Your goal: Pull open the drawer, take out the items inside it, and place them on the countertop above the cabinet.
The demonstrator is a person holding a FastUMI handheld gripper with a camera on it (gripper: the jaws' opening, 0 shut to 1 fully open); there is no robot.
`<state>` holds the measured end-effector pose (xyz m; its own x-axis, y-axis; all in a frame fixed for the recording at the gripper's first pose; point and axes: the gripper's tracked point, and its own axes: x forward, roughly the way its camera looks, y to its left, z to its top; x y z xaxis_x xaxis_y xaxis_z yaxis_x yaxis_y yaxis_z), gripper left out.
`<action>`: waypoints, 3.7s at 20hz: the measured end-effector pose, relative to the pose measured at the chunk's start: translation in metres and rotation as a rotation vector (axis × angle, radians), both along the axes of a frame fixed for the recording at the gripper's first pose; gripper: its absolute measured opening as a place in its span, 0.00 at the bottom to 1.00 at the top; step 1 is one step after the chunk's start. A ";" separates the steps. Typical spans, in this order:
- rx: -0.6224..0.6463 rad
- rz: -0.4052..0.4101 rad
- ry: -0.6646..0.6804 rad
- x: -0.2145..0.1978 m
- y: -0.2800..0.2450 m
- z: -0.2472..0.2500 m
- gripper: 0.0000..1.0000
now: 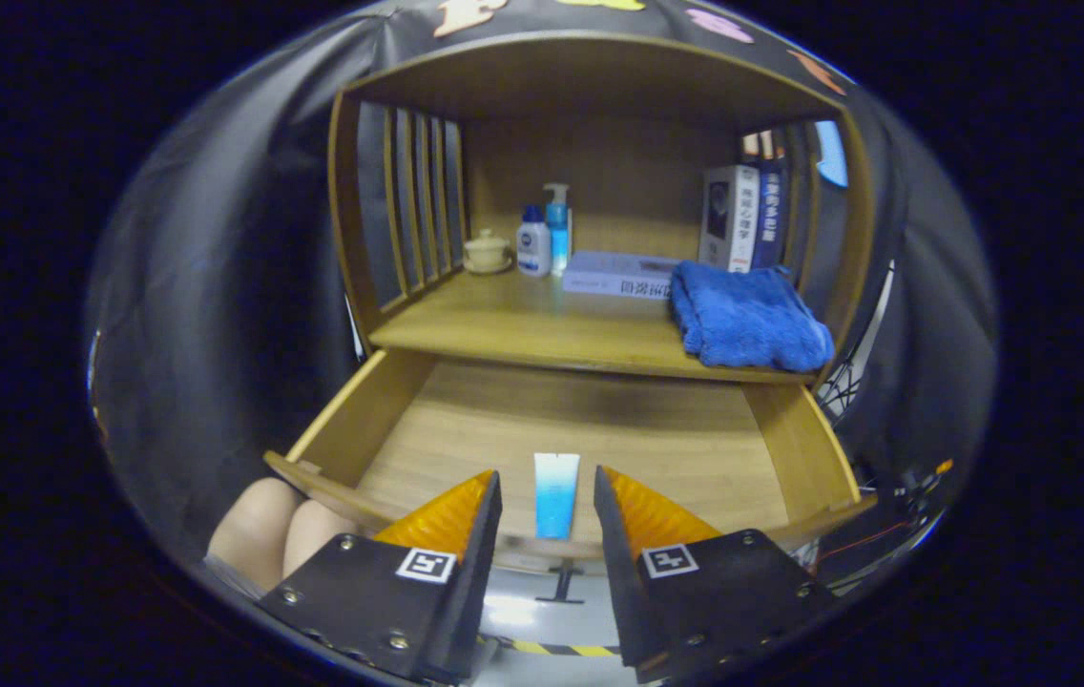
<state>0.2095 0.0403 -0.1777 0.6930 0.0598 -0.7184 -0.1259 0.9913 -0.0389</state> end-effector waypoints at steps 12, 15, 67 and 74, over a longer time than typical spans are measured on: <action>-0.102 0.004 0.448 0.023 0.001 -0.118 0.57; -0.106 0.004 0.519 0.013 0.002 -0.131 0.57; -0.098 -0.133 -0.349 0.195 0.013 -0.016 0.59; 0.004 -0.109 -0.543 0.101 0.020 0.061 0.99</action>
